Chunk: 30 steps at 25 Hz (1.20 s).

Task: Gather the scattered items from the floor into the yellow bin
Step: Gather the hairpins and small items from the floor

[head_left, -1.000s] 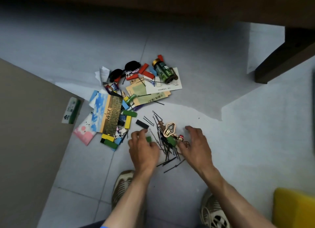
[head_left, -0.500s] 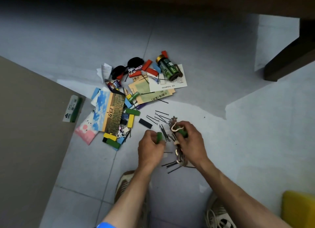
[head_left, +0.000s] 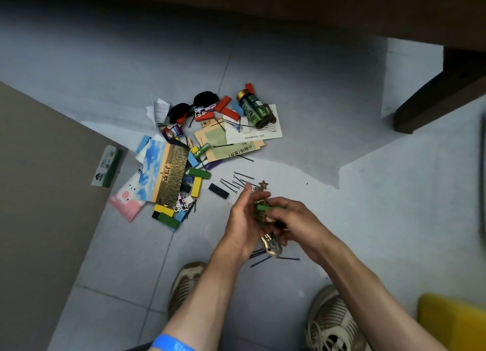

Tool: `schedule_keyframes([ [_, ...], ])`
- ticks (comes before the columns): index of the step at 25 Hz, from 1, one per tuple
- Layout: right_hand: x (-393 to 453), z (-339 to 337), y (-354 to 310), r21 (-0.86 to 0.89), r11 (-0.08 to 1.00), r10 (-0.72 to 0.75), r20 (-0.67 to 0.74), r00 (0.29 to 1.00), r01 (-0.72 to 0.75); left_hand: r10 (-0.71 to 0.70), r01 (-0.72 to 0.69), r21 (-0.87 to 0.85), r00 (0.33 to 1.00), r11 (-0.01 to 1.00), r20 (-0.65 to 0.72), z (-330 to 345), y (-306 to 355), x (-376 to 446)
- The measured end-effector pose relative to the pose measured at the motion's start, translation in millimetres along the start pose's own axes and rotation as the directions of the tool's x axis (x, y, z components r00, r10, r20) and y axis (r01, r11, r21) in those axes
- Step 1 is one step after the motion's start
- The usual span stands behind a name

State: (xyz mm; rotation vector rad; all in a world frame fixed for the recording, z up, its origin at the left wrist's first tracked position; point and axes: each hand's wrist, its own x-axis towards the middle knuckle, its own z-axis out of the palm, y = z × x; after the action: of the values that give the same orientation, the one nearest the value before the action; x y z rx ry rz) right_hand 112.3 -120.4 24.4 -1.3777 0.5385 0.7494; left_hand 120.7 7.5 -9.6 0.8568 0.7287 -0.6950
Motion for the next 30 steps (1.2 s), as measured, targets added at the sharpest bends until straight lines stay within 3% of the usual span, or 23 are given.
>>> schedule_keyframes([
  [2,-5.1,8.0,-4.1,-0.099,0.994,-0.044,-0.036,0.998,0.04,-0.018,0.018,-0.03,1.0,0.999,-0.007,-1.2,-0.5,-0.8],
  [5,-9.5,14.7,-2.1,-0.06,0.986,-0.164,-0.108,0.981,0.158,-0.01,0.005,-0.145,0.999,0.989,-0.031,-7.1,-2.9,-2.2],
  [9,-9.7,17.9,7.7,-0.069,0.954,-0.297,-0.063,0.953,0.293,-0.037,0.022,-0.298,0.998,0.954,-0.044,-8.8,-4.1,-3.8],
  [11,-10.2,12.0,19.3,-0.123,0.929,-0.369,-0.211,0.905,0.35,-0.024,-0.004,-0.367,0.997,0.93,-0.071,-10.5,-3.2,-3.4],
  [12,-8.9,6.1,27.8,-0.292,0.902,-0.401,-0.288,0.87,0.319,-0.006,-0.029,-0.384,0.996,0.923,-0.092,-14.1,-3.4,-2.4],
  [13,-7.5,1.6,38.2,-0.534,0.819,-0.418,-0.303,0.856,0.211,0.011,-0.053,-0.385,0.994,0.921,-0.109,-18.4,-3.8,-2.5],
  [14,-6.8,-0.5,50.1,-0.747,0.66,-0.386,-0.254,0.887,0.074,0.026,-0.071,-0.372,0.992,0.926,-0.125,-23.9,-4.1,-2.6],
  [15,-4.5,-0.9,64.6,-0.869,0.495,-0.327,-0.186,0.926,0.001,0.035,-0.081,-0.36,0.991,0.93,-0.133,-28.6,-3.9,-4.1],
  [16,-1.6,0.2,76.6,-0.909,0.416,-0.297,-0.153,0.943,-0.016,0.044,-0.09,-0.342,0.989,0.936,-0.141,-33.1,-4.5,-6.0],
  [17,0.3,2.1,84.0,-0.904,0.428,-0.307,-0.148,0.94,-0.002,0.048,-0.093,-0.316,0.988,0.944,-0.15,-38.1,-5.8,-7.1],
  [21,9.0,-3.6,78.7,-0.624,0.778,-0.305,-0.262,0.916,0.081,0.06,-0.118,-0.242,0.97,0.963,-0.236,-53.7,-6.1,-7.9],
  [22,12.8,-4.8,72.5,-0.618,0.776,-0.335,-0.233,0.913,0.127,0.057,-0.126,-0.248,0.962,0.96,-0.268,-55.3,-5.4,-7.4],
  [25,31.3,0.6,54.0,-0.8,0.539,-0.446,-0.005,0.895,0.263,0.097,-0.182,-0.149,0.887,0.972,-0.452,-56.7,0.8,-2.4],
  [27,44.0,6.7,48.7,-0.89,0.372,-0.443,0.08,0.893,0.264,0.189,-0.183,0.074,0.762,0.98,-0.619,-61.3,11.3,4.0],
  [30,49.4,10.6,52.3,-0.921,0.308,-0.471,0.07,0.879,0.238,0.422,-0.044,0.498,0.599,0.866,-0.681,-69.9,28.5,11.2],
])
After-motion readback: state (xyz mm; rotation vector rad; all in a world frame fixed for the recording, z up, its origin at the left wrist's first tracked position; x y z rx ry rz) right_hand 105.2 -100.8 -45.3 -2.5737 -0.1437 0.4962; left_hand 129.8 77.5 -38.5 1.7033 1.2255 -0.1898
